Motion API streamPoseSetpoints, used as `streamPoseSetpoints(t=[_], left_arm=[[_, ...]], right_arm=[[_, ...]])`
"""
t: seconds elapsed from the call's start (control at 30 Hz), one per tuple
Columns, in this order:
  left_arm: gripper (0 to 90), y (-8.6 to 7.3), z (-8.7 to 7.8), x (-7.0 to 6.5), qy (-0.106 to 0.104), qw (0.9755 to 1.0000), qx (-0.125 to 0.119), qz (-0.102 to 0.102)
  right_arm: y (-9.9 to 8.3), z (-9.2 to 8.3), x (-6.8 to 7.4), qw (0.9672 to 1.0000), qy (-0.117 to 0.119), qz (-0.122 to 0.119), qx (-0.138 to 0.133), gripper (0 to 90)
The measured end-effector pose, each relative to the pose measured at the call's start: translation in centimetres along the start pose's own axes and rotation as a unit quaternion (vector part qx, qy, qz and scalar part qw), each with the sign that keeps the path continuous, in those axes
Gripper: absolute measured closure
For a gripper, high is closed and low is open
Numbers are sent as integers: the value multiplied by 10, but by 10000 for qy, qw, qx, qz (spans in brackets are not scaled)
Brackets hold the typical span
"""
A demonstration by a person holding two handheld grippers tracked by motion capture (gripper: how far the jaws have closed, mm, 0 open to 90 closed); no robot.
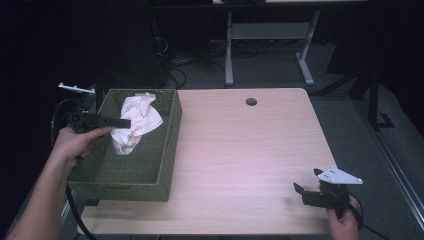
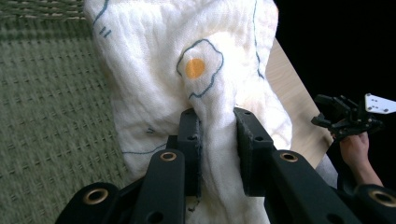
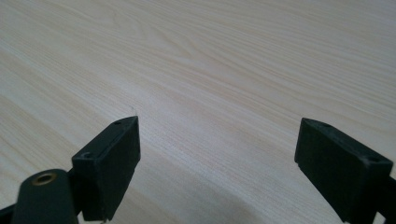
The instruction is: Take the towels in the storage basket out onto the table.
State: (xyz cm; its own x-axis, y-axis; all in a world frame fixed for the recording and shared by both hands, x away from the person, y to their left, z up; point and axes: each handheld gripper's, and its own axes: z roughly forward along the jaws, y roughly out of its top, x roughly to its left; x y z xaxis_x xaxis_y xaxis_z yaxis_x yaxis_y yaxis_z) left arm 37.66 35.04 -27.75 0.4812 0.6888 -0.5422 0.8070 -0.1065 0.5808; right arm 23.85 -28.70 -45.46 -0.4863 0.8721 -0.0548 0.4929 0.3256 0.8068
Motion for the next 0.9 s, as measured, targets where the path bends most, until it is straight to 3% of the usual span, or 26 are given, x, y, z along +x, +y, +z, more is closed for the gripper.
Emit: streamPoseSetpoints(t=[0.33,0.9], left_arm=[[735,13,12,-22,-277,9993,46,244],[735,26,47,-46,-406,9979,251,433]], right_arm=[[1,0,0,10000,20,-20,-20,139],[1,-2,0,10000,25,-16,-54,139]])
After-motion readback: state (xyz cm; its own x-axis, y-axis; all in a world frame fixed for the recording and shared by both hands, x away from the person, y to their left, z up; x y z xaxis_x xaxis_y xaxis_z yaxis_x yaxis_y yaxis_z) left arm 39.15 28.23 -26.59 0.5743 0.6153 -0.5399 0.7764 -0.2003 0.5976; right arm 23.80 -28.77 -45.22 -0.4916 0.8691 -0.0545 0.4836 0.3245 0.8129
